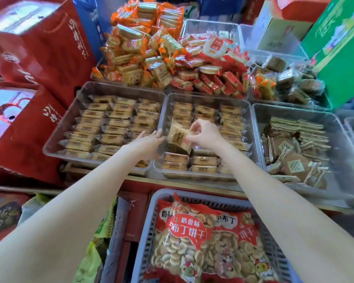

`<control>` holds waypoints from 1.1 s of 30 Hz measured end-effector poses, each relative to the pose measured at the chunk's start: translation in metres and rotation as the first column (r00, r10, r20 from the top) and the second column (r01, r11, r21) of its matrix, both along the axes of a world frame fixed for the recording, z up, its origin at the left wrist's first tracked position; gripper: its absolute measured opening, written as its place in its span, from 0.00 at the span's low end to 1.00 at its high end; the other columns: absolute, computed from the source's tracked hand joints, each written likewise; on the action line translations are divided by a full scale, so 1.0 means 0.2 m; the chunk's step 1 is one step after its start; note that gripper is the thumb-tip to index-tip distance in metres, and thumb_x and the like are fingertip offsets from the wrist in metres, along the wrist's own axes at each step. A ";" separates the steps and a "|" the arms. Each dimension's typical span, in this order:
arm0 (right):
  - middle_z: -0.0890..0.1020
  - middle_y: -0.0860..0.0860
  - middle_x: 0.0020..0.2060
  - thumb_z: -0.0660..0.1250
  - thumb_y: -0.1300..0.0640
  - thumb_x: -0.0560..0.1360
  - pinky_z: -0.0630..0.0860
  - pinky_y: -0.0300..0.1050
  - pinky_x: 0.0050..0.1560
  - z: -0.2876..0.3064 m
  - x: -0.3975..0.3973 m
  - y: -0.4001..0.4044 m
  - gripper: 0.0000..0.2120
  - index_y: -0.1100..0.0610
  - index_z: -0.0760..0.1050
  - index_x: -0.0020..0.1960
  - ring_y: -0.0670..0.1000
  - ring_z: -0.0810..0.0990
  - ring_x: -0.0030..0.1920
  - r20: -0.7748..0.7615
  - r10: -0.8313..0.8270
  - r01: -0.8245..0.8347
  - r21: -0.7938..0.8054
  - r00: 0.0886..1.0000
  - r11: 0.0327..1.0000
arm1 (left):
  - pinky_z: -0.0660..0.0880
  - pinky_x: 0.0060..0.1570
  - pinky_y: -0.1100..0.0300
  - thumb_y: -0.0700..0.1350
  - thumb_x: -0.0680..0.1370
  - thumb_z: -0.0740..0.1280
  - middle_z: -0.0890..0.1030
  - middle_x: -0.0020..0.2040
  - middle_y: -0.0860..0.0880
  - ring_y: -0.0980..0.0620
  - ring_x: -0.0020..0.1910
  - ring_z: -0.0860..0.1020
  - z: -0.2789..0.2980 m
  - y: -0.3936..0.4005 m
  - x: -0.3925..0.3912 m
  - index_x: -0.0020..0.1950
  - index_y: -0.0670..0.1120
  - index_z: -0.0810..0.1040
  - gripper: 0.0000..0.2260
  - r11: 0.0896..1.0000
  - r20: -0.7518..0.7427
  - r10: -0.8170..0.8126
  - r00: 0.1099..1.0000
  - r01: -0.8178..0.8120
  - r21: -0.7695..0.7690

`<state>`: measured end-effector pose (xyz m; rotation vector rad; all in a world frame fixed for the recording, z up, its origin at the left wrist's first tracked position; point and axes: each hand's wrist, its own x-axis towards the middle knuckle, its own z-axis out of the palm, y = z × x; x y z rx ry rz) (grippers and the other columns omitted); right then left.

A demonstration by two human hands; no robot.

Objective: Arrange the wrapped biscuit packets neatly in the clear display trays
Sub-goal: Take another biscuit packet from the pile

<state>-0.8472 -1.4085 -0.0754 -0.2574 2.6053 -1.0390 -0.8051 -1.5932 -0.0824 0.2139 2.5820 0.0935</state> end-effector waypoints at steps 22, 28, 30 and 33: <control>0.84 0.56 0.40 0.67 0.69 0.72 0.81 0.44 0.46 0.32 0.26 0.19 0.08 0.61 0.76 0.48 0.53 0.82 0.41 0.480 -0.157 0.503 -0.791 0.863 0.348 | 0.79 0.39 0.68 0.38 0.74 0.70 0.81 0.42 0.44 0.53 0.39 0.82 0.44 0.17 0.11 0.41 0.42 0.76 0.04 0.041 0.225 0.710 0.667 -0.358 0.933; 0.85 0.54 0.37 0.68 0.69 0.72 0.81 0.42 0.39 0.42 0.25 0.14 0.05 0.61 0.79 0.44 0.52 0.84 0.40 0.344 -0.160 0.379 -0.822 0.925 0.426 | 0.76 0.35 0.69 0.39 0.77 0.68 0.81 0.45 0.43 0.53 0.39 0.81 0.49 0.13 0.09 0.42 0.44 0.74 0.05 0.108 0.123 0.762 0.636 -0.313 0.944; 0.85 0.55 0.35 0.66 0.70 0.73 0.81 0.40 0.37 0.45 0.25 0.13 0.05 0.63 0.78 0.43 0.51 0.85 0.37 0.370 -0.137 0.394 -0.843 0.919 0.366 | 0.78 0.40 0.65 0.39 0.77 0.67 0.81 0.45 0.42 0.51 0.41 0.81 0.51 0.12 0.08 0.43 0.44 0.73 0.05 0.107 0.095 0.776 0.623 -0.279 0.954; 0.84 0.54 0.32 0.64 0.71 0.74 0.82 0.40 0.38 0.50 0.22 0.12 0.05 0.64 0.76 0.41 0.50 0.84 0.34 0.382 -0.134 0.404 -0.846 0.914 0.349 | 0.79 0.42 0.64 0.39 0.77 0.67 0.81 0.44 0.44 0.53 0.40 0.82 0.53 0.09 0.07 0.46 0.43 0.74 0.03 0.125 0.057 0.787 0.614 -0.250 0.960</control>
